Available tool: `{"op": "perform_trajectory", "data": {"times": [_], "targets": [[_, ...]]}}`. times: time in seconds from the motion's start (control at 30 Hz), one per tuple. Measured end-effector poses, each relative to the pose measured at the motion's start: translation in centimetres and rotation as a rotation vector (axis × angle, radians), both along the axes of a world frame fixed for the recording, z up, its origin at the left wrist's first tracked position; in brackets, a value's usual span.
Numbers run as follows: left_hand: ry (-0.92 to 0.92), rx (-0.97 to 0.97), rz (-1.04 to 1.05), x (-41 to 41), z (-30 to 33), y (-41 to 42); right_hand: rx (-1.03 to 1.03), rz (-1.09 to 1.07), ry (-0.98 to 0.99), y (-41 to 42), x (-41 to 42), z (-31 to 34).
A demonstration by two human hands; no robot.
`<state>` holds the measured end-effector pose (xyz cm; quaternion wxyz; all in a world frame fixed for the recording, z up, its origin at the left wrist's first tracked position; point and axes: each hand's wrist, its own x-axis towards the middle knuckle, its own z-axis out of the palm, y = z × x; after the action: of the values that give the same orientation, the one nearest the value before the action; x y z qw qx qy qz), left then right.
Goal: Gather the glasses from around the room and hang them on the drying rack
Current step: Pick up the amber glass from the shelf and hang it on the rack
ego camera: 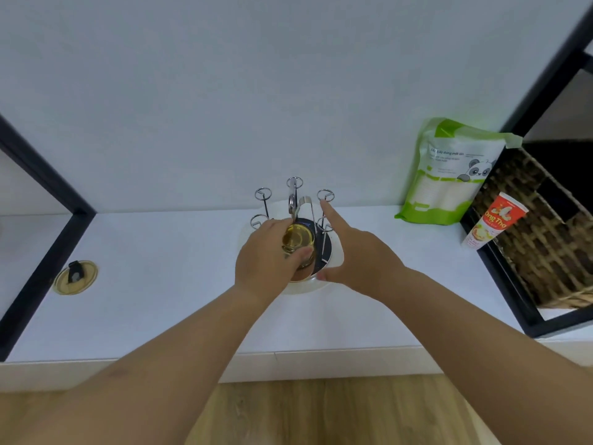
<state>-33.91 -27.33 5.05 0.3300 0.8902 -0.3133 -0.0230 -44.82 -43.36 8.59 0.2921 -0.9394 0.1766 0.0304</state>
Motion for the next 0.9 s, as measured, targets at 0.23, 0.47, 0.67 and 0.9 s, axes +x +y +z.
{"op": "perform_trajectory", "data": {"times": [0.23, 0.47, 0.67, 0.9], "targets": [[0.04, -0.011, -0.103, 1.9, 0.2, 2.2, -0.118, 0.055, -0.017, 2.0, -0.8, 0.1], [0.149, -0.006, -0.089, 3.6, 0.0, 3.3, -0.2, 0.108, -0.059, 4.4, -0.4, 0.2], [0.18, 0.023, -0.105, 5.2, -0.5, 3.6, -0.246, 0.131, -0.075, 5.4, 0.1, -0.2], [0.174, 0.063, -0.139, 5.7, 0.2, 3.9, -0.194, 0.123, -0.067, 5.3, 0.6, 0.1]]}}
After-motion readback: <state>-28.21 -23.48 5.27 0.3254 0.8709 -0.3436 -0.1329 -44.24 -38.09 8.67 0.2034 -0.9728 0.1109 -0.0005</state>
